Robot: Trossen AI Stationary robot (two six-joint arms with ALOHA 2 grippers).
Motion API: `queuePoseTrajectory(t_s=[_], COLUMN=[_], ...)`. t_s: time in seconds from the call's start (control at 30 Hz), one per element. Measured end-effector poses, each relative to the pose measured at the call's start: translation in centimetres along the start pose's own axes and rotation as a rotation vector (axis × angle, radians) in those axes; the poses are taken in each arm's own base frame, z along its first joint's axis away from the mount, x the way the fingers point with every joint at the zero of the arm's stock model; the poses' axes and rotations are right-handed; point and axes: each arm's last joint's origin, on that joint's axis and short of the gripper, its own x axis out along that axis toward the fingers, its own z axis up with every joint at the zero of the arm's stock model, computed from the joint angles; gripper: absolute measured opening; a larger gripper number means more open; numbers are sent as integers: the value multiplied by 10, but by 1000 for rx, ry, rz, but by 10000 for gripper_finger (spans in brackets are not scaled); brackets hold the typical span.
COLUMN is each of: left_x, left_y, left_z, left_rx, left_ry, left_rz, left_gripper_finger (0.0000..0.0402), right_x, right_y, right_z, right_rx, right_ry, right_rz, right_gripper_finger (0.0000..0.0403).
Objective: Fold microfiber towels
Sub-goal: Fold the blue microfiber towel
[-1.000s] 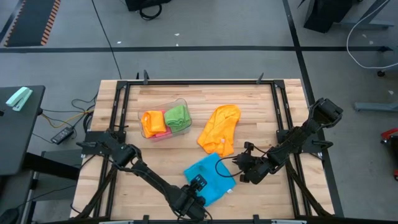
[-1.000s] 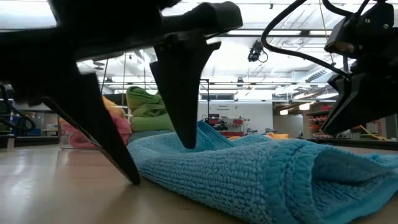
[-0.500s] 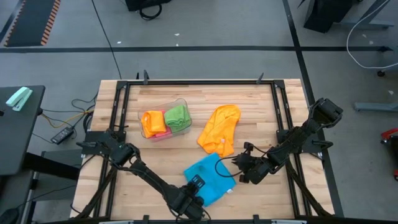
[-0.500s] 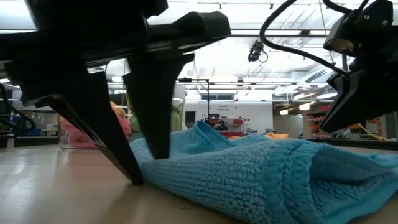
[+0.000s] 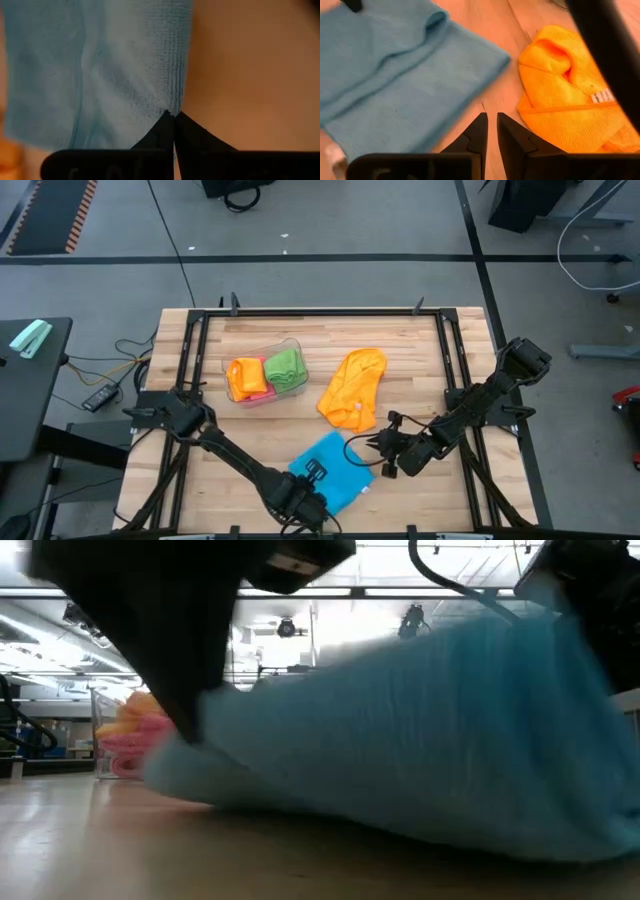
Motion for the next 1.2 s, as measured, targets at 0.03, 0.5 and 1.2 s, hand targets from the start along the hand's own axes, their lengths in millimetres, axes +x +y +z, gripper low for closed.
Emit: queuePoseTrajectory(t_s=[0.03,0.5,1.2], left_x=[-3,-19,-15], left_y=[0,21,47], left_z=[0,-6,0], left_rx=[-2,-83,159], left_ry=[-7,-60,-137], left_rz=[-37,-267,-3], left_gripper_finger=[10,6,7], right_x=[1,41,64], right_y=[1,28,53], right_z=[0,-20,-15], right_rx=[3,-19,-123], right_ry=[-3,-21,49], right_rz=[2,105,93], right_gripper_finger=[49,49,49])
